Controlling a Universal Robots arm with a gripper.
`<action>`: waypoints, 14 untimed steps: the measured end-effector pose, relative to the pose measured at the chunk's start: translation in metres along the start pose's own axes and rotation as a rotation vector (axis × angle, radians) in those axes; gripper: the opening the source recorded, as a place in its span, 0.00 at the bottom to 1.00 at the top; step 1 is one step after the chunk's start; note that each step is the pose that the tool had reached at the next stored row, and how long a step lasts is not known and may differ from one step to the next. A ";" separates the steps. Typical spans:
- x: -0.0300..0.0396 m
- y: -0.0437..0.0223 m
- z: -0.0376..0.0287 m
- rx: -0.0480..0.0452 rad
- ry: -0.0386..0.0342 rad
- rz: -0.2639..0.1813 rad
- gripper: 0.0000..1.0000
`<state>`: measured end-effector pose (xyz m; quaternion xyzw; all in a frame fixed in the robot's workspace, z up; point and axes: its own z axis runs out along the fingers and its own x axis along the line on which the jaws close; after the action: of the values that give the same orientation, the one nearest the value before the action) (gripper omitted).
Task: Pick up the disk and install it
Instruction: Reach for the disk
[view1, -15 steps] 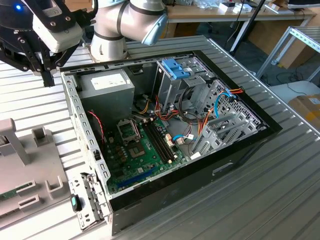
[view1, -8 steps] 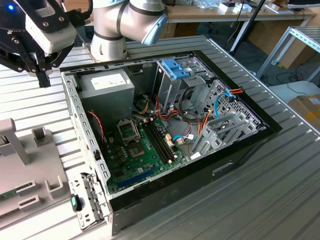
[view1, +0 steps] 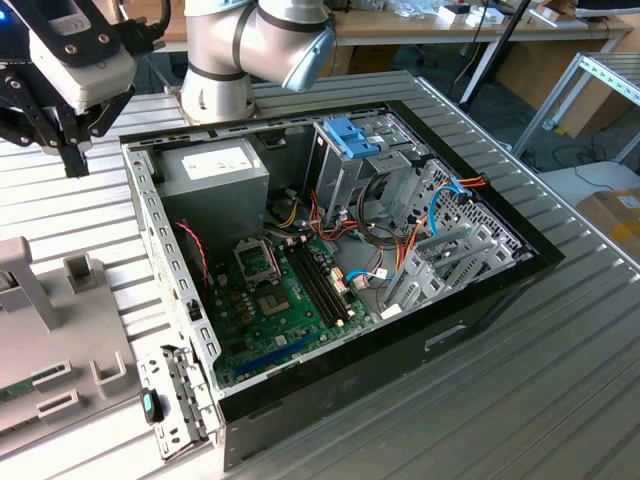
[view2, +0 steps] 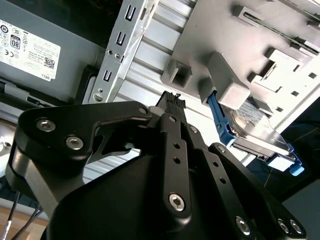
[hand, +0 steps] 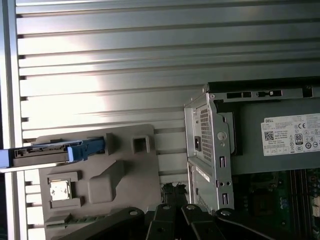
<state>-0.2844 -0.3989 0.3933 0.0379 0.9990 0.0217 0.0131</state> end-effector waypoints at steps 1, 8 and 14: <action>0.0008 -0.0001 0.0000 0.0000 0.0000 0.000 0.11; 0.0116 -0.0009 -0.0003 0.0000 -0.0001 0.000 0.11; 0.0283 -0.0021 -0.0008 0.0000 0.0000 0.000 0.11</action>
<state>-0.3128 -0.3989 0.3933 0.0379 0.9990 0.0217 0.0131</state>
